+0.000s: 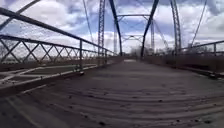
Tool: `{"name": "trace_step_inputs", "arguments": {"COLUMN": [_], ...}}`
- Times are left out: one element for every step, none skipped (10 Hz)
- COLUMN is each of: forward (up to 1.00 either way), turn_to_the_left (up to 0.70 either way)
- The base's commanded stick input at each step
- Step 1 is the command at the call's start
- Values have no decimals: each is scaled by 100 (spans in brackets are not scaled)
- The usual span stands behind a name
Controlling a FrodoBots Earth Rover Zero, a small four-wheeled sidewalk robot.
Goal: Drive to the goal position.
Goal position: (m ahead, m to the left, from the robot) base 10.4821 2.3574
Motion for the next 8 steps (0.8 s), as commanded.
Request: {"name": "trace_step_inputs", "arguments": {"forward": [0,0,0,0,4,59,100,100], "turn_to_the_left": [0,0,0,0,0,0,0,0]}}
